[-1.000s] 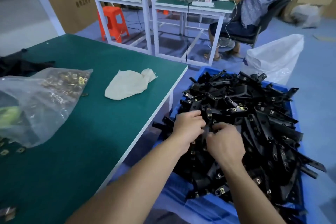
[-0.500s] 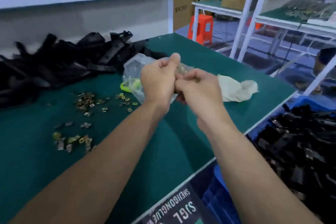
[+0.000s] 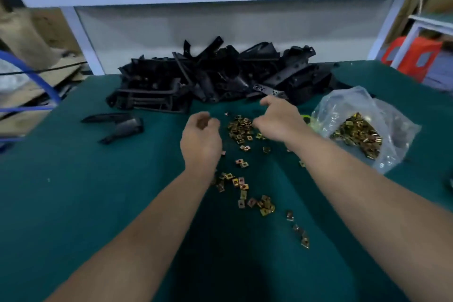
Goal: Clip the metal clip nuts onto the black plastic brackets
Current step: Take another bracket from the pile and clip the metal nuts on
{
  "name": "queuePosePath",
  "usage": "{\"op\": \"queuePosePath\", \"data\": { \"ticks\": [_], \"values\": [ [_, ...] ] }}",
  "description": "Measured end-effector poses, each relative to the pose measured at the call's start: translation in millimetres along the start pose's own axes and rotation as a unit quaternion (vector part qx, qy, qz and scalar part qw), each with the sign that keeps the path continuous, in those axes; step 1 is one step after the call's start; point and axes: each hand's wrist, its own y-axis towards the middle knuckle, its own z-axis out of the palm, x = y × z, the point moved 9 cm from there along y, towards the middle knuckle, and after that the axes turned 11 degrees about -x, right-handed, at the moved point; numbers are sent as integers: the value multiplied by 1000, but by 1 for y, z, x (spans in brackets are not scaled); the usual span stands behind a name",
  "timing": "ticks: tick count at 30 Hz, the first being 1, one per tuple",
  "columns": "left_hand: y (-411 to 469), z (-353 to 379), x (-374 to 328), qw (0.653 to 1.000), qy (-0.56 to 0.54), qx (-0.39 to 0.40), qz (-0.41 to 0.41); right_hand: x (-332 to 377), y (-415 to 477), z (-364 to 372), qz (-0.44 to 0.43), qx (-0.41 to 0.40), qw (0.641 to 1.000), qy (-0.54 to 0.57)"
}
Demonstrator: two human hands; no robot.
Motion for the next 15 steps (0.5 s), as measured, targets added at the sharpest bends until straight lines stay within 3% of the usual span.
{"op": "queuePosePath", "data": {
  "ticks": [3,6,10,13,15],
  "values": [
    [10,6,18,988,136,57,50,-1,27,14,-15,-17,998,-67],
    [13,31,23,947,253,151,131,-3,58,9,-26,-80,986,-145],
    [22,55,24,923,285,192,172,-17,96,14,17,-64,979,-194],
    [26,69,16,894,327,196,234,-21,107,34,-5,15,977,-214],
    [30,74,12,892,322,193,251,-20,112,34,-29,-7,979,-202]
  ]
}}
